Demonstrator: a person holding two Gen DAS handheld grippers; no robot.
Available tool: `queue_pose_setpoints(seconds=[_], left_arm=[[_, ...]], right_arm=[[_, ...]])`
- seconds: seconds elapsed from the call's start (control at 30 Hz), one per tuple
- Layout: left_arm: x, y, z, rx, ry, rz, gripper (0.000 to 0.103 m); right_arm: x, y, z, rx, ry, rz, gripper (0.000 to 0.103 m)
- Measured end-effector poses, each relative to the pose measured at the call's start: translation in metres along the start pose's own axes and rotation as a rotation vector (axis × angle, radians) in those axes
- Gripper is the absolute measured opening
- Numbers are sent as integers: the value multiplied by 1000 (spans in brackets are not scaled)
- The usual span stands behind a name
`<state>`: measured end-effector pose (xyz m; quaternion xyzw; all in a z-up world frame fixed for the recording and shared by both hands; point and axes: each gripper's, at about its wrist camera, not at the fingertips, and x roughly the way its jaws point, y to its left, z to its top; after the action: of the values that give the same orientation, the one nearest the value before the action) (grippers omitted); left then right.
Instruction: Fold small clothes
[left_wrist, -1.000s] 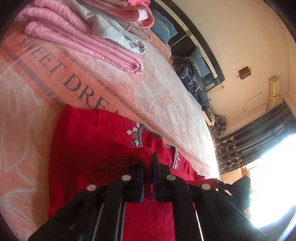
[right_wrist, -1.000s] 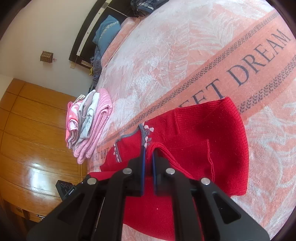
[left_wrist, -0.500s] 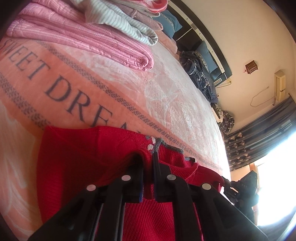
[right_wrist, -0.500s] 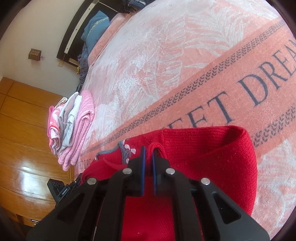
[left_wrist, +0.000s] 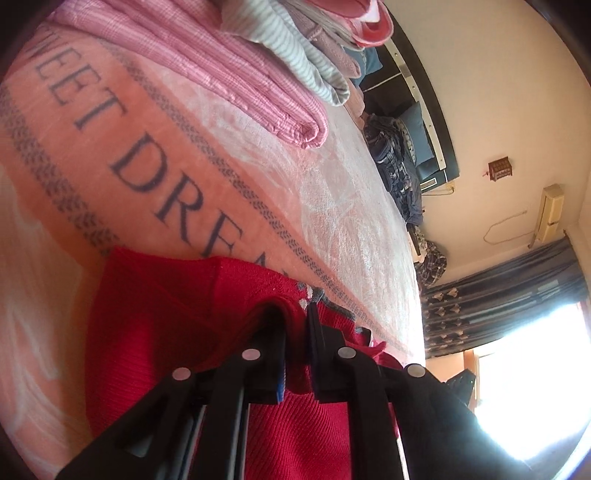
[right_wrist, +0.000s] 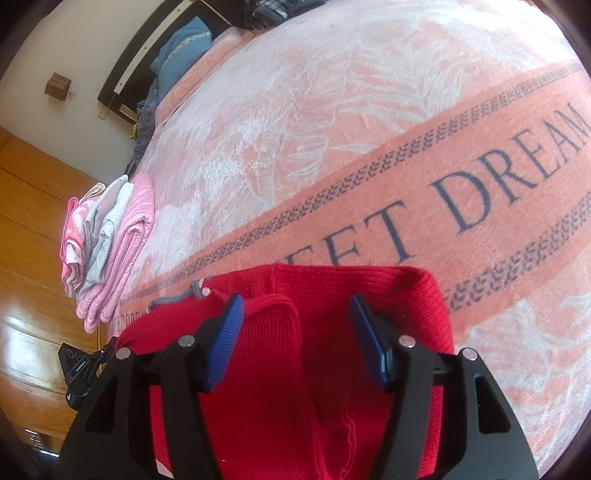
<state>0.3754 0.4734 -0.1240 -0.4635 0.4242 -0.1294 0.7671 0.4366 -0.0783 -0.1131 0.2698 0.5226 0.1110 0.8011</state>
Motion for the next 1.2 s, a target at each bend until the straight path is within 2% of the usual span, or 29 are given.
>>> queue_pose_setpoints(seconds=[0.1, 0.2, 0.3, 0.37, 0.47, 0.53, 0.6, 0.77, 0.83, 0.87, 0.9, 1.0, 1.13, 1.2], left_arm=[[-2, 1, -1, -47, -14, -56, 11], [6, 0, -2, -104, -2, -123, 19], [10, -14, -1, -40, -18, -81, 20], [4, -20, 6, -10, -66, -53, 20], [-13, -26, 14, 28, -135, -36, 20], [-17, -31, 13, 76, -152, -4, 20], [-14, -38, 7, 138, -143, 22, 20], [18, -50, -20, 247, -27, 40, 20], [29, -49, -28, 262, 3, 74, 21], [33, -47, -32, 268, 16, 97, 21], [36, -44, -36, 272, 27, 108, 21], [36, -39, -42, 301, 29, 137, 21], [31, -38, -45, 318, 23, 159, 21], [30, -40, -49, 340, 19, 178, 23]], right_arm=[[-13, 0, -1, -25, -4, 11, 54], [-14, 12, -9, -93, 18, 20, 52], [-4, 26, -18, -144, 52, 21, 52], [6, 29, -21, -149, 71, 22, 52], [20, 28, -16, -140, 74, -26, 53], [28, 25, -10, -124, 71, -26, 53], [35, 23, -3, -125, 62, -43, 51], [49, 26, 5, -147, 52, -78, 53], [51, 31, 6, -175, 51, -89, 42], [53, 33, 5, -186, 56, -81, 24], [54, 34, 5, -186, 67, -67, 12], [51, 39, 0, -236, 47, -89, 4], [29, 27, 8, -169, -14, -105, 3], [26, 19, 10, -154, -14, -110, 3]])
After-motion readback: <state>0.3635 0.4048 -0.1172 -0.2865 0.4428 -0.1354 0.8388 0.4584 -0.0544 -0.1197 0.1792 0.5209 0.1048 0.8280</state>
